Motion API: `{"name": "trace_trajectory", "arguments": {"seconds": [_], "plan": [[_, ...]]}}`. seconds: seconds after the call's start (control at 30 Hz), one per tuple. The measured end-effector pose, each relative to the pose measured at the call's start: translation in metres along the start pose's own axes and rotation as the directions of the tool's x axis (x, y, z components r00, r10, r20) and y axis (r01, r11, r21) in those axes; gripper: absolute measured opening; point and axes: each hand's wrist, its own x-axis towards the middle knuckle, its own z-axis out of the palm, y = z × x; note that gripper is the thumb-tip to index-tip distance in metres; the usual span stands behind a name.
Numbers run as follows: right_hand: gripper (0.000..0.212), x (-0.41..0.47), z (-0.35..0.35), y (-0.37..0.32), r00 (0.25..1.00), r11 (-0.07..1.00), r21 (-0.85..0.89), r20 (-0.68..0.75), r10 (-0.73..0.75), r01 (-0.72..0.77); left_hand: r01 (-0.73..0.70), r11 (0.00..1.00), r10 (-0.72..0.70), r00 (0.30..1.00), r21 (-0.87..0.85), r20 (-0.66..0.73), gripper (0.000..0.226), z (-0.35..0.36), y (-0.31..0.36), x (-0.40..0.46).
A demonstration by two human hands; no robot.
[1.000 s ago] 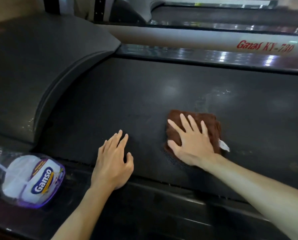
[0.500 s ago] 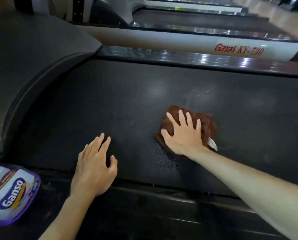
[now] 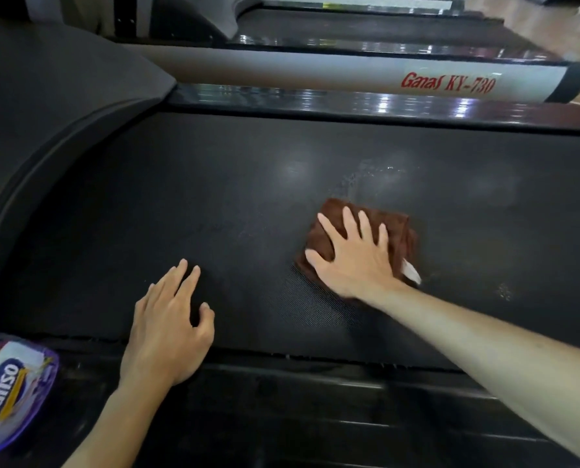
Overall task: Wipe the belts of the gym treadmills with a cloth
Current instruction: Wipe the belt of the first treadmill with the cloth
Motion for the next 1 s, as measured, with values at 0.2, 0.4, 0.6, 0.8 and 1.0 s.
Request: {"name": "trace_trajectory", "arguments": {"seconds": [0.2,0.4,0.6,0.8,1.0], "plan": [[0.081,-0.031,0.013,-0.055,0.898,0.899,0.031,0.035,-0.438,0.438,0.027,1.0,-0.027,0.999,0.004,0.027,0.068,-0.001,0.001,0.002],[0.085,-0.074,0.011,0.003,0.976,0.976,-0.019,0.02,-0.216,0.217,0.012,1.0,-0.012,1.0,0.013,0.018,0.068,0.0,0.0,0.003],[0.076,0.002,0.005,0.0,0.994,0.994,-0.002,0.022,-0.11,0.11,-0.066,0.998,0.066,0.998,0.019,-0.009,0.065,0.003,0.001,-0.001],[0.084,-0.078,0.01,-0.014,0.895,0.896,0.035,0.042,-0.443,0.442,-0.239,0.966,0.24,0.971,-0.097,-0.005,0.063,0.013,0.041,0.002],[0.087,-0.063,-0.001,0.077,1.0,0.998,-0.057,-0.019,-0.01,0.009,-0.228,0.964,0.229,0.973,-0.137,-0.007,0.068,0.027,0.044,0.001]]}}
